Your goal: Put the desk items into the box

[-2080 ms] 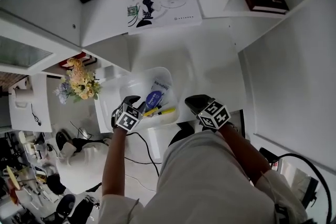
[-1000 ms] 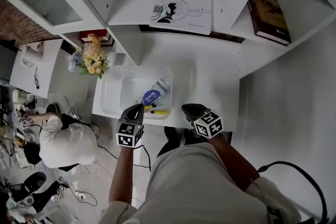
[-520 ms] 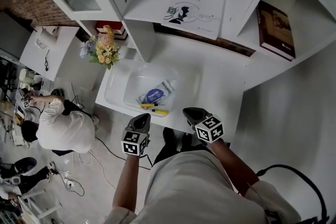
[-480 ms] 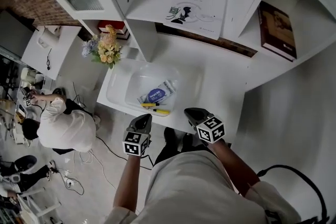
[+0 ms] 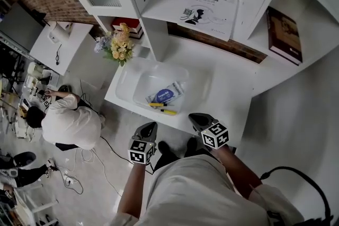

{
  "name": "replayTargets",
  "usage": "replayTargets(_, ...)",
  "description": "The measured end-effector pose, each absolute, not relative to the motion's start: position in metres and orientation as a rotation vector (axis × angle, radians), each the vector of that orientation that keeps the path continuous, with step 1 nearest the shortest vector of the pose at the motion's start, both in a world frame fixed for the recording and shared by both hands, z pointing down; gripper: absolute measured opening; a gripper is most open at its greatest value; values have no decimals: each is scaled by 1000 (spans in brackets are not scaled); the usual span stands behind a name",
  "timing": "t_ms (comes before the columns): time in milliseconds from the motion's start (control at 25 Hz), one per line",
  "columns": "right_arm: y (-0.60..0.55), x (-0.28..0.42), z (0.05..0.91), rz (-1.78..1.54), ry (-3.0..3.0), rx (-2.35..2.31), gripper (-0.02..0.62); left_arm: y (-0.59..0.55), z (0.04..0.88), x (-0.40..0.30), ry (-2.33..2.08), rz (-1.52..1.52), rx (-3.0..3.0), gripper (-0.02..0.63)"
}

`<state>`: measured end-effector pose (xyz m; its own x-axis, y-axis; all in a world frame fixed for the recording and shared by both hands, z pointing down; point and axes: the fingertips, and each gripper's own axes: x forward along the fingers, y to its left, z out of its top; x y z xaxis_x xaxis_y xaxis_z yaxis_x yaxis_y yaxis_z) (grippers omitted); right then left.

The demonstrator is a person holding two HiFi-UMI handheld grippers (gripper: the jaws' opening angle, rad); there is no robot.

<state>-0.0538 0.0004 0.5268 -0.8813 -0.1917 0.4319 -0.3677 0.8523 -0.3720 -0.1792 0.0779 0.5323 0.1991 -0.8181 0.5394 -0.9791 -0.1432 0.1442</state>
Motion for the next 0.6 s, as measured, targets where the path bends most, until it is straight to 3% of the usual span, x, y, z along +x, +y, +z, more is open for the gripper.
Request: replayTargets(600,21,-83,513,634,-2669,454,0,86,518,-212,-1661,400,2074,3)
